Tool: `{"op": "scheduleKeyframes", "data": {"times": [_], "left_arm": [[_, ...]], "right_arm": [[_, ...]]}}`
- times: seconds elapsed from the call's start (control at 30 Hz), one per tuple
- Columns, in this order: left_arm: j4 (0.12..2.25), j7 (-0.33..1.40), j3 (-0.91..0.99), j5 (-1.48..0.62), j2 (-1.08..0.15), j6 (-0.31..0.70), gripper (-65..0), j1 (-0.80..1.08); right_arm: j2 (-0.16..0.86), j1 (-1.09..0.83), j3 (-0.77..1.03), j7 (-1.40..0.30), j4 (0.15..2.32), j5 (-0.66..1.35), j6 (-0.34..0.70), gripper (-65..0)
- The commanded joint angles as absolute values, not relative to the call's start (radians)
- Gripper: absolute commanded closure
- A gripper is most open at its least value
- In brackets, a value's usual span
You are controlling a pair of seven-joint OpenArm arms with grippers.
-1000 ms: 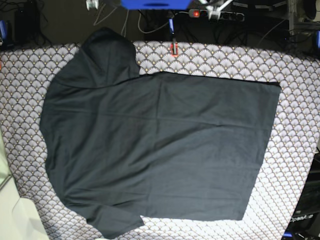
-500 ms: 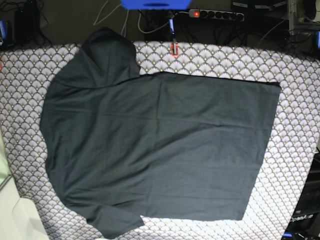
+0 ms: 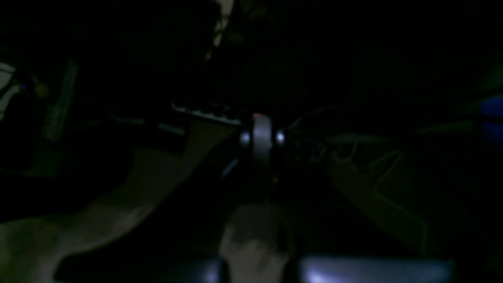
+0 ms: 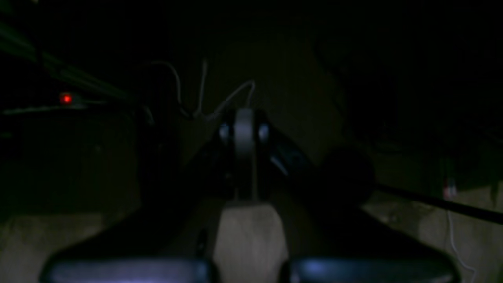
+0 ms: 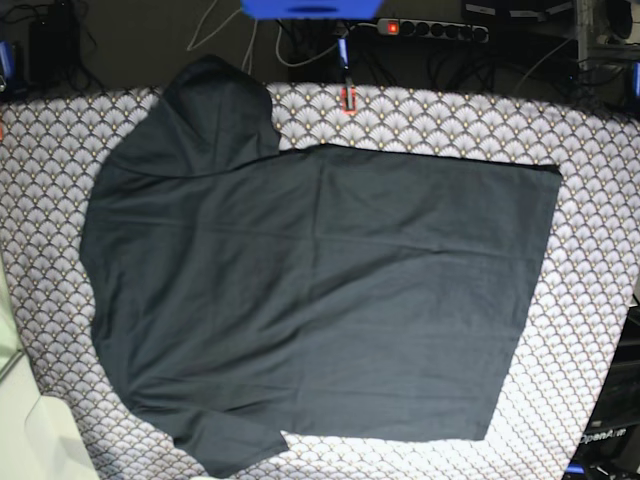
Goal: Fold the T-shirt properly
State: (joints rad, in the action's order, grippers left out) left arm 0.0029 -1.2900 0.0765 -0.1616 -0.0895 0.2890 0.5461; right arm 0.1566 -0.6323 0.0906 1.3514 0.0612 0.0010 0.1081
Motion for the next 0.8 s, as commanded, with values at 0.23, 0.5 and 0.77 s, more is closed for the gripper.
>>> {"op": "scheduleKeyframes", "data": {"times": [0.23,0.5,0.77], "left_arm": [[0.044,-1.316,0.12,-0.165,-0.094,0.298,0.0,0.625],[0.644,-1.303,0.12,-0.166,-0.067,0.286,0.0,0.932],[1.276,-0.938,0.125,-0.26,-0.068,0.286,0.0,1.138]], "right_arm": [[0.162,-0.802,0.093,1.377,0.328,0.005,0.11,0.0],[0.114,-1.086,0.154,1.196,0.98,0.004,0.114,0.0],[0.111,-1.227,0.157,0.748,1.62,0.005,0.127,0.0]]}}
